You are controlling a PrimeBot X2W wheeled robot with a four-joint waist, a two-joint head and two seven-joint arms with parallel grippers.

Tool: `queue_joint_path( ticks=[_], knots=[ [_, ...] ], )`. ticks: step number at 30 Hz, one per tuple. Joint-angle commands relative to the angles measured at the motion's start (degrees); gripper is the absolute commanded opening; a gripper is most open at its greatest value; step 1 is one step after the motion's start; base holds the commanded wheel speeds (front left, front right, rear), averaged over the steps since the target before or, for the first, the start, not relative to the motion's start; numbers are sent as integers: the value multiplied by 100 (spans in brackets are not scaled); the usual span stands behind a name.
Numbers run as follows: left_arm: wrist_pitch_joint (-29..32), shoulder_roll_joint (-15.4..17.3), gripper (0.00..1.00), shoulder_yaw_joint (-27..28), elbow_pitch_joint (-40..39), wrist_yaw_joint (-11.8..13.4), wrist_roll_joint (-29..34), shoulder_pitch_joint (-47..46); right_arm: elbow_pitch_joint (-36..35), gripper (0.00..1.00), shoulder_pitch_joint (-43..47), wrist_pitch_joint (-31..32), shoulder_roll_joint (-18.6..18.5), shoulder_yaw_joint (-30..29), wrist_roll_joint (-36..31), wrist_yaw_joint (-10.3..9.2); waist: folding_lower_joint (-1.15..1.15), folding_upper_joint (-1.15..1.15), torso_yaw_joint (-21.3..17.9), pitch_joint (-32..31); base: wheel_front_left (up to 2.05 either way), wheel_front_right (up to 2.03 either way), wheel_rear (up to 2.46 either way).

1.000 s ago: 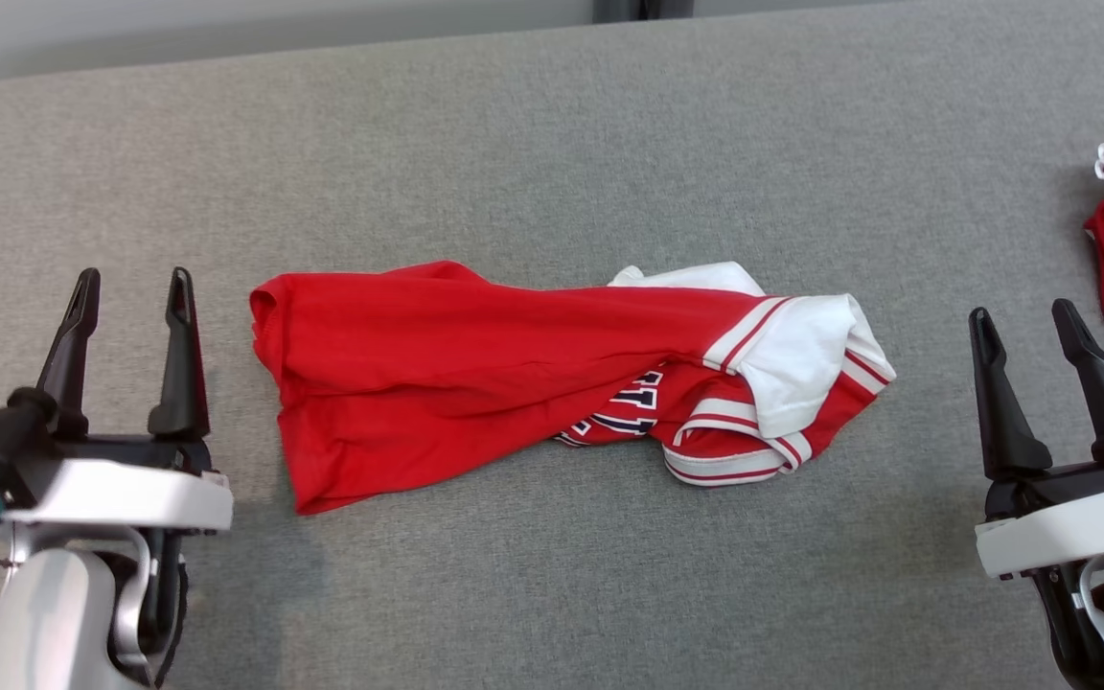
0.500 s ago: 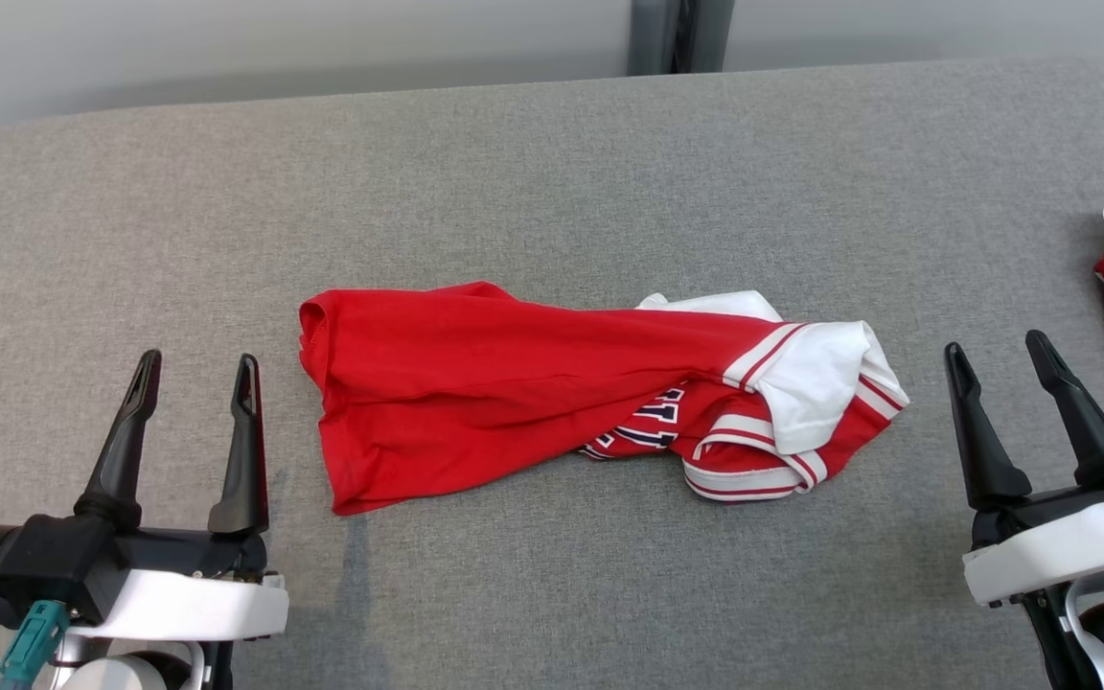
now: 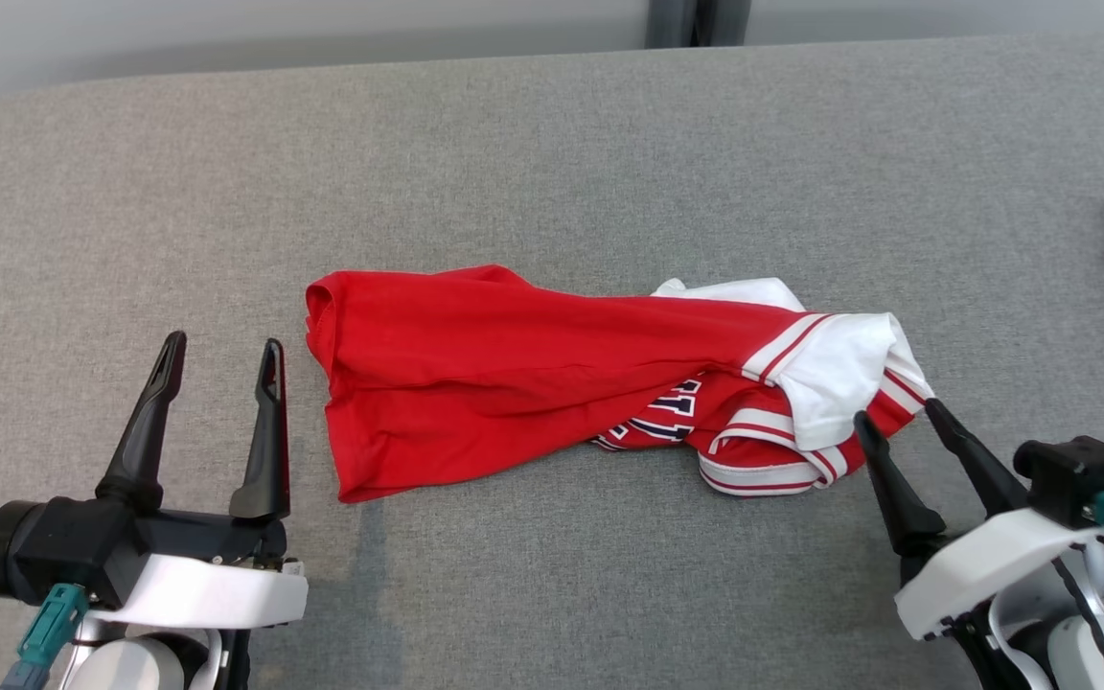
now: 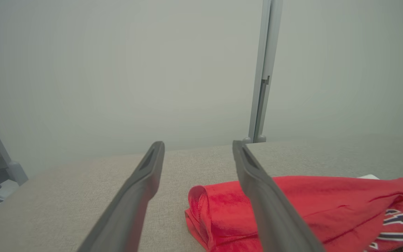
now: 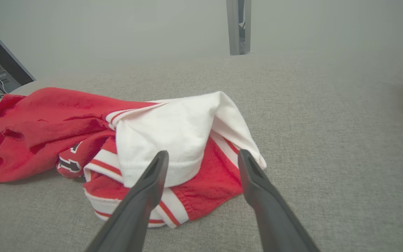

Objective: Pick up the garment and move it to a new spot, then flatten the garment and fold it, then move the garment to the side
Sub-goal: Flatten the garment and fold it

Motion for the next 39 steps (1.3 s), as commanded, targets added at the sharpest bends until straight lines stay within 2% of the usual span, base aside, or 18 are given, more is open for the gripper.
queue_joint_path(
  ticks=[1,7,8,9,10,15,20,26,28,32,35,39],
  knots=[
    [-29,-2,100,-12,15,-9,-14,-108,152,100,-156,-34,8,44,94,-1,0,0,30,66,0,0,0],
    [-54,-6,100,-63,68,-50,-4,-217,638,100,-477,-165,16,267,244,-1,0,0,99,197,0,0,0],
    [-58,-4,100,-67,79,-54,-4,-234,698,58,-527,-190,12,310,270,-2,0,0,108,219,0,0,0],
    [-60,-6,100,-72,88,-58,-4,-255,749,32,-574,-199,-6,341,303,-2,0,0,118,240,0,0,0],
    [-72,-8,100,-76,96,-57,-6,-267,786,0,-618,-235,-21,370,326,-2,0,0,121,256,0,0,0],
    [-109,-25,100,-95,142,-36,-19,-278,605,0,-619,-325,-123,417,472,-2,0,0,94,308,0,0,0],
    [-130,-1,100,-85,151,-17,-30,-242,-86,0,-282,-2,-287,332,630,-1,0,0,-44,320,0,0,0],
    [-123,48,100,-79,118,-17,-41,-249,-1576,0,415,1075,-363,-28,1230,-1,0,0,-222,339,0,0,0],
    [-120,55,100,-90,108,-7,-49,-260,-2388,0,741,1689,-237,-308,1592,-1,0,0,-272,345,0,0,0],
    [-125,52,100,-109,103,0,-67,-296,-3194,0,836,2246,-54,-661,2114,-1,0,0,-288,365,0,0,0],
    [-133,32,100,-134,114,-13,-80,-334,-3371,0,560,2533,48,-880,2410,-1,0,0,-270,396,0,0,0],
    [-145,-20,100,-219,151,-69,-87,-467,-2835,0,-37,2887,24,-1149,2685,0,0,0,-165,502,0,0,0]
  ],
)
